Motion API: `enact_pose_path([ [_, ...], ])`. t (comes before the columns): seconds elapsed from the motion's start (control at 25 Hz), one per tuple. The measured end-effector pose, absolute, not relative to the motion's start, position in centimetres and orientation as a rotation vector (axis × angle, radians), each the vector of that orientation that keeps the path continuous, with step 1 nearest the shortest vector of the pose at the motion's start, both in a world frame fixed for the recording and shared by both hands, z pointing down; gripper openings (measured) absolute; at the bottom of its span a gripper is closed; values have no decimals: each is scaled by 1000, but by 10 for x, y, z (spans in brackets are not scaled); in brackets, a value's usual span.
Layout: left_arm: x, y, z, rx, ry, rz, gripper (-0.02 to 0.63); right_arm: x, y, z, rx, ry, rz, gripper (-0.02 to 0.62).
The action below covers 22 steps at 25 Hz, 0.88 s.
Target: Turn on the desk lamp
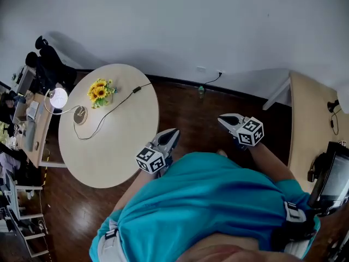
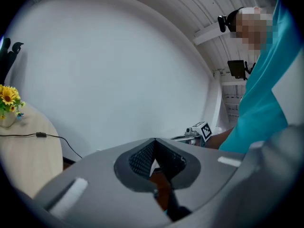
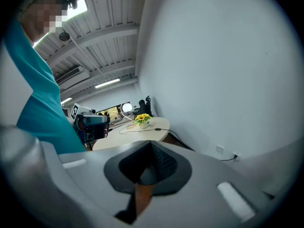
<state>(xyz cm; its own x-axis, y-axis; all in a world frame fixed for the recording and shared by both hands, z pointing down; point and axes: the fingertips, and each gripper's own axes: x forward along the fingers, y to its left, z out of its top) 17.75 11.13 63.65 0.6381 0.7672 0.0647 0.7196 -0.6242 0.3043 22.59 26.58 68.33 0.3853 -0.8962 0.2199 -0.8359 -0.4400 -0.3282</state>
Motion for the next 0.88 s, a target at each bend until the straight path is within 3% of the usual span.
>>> enact_pose_path([
  [0.28, 107, 49, 639, 2521, 1341, 331, 18, 124, 204, 674, -2521, 1473, -576, 2],
  [0.56, 37, 81, 620, 2452, 1449, 313, 18, 38, 239, 660, -2584, 1335, -551, 2],
  [0.88, -93, 164, 622, 2409, 1461, 384, 18, -98, 312, 663, -2572, 1306, -512, 2],
])
